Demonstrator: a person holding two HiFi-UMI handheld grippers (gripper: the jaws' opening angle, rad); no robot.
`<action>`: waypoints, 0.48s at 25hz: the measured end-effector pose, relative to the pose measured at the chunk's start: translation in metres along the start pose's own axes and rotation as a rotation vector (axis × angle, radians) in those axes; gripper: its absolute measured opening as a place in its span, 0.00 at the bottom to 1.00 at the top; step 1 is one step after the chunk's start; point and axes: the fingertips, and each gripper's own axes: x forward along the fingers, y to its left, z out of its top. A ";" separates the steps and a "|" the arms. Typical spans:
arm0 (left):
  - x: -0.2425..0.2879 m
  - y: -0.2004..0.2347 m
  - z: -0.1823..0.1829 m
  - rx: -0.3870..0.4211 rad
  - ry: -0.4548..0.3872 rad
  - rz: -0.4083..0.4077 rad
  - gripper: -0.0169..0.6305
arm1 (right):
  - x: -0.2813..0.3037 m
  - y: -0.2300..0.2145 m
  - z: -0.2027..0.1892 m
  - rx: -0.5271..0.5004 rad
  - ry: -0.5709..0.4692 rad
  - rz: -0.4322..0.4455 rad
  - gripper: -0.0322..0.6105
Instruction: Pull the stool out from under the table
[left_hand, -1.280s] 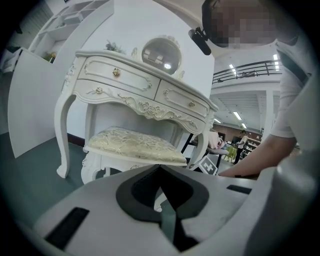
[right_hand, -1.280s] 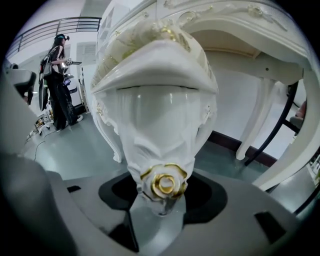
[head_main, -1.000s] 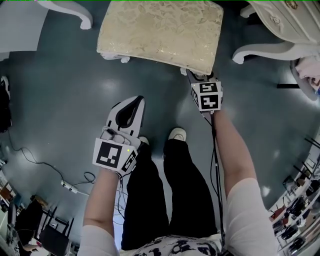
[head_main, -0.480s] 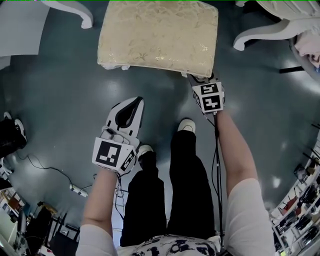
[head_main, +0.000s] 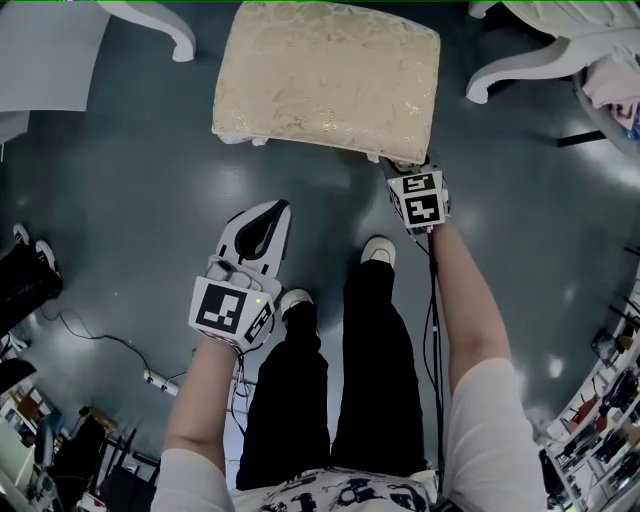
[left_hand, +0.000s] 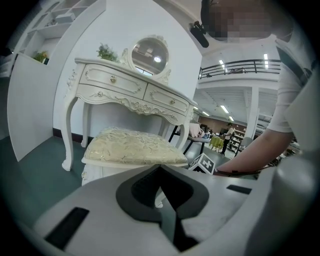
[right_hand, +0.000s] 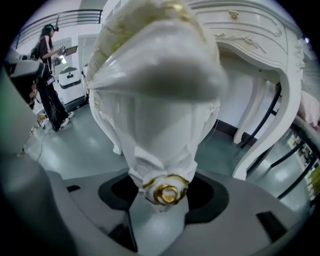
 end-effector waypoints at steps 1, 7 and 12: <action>-0.003 0.000 0.003 -0.001 0.004 0.004 0.05 | -0.003 0.000 0.001 -0.021 0.013 -0.032 0.47; -0.026 -0.022 0.039 -0.016 0.020 0.012 0.05 | -0.067 0.003 0.016 0.018 0.018 -0.130 0.48; -0.046 -0.043 0.082 -0.016 0.022 0.014 0.05 | -0.142 0.015 0.036 0.171 0.013 -0.123 0.39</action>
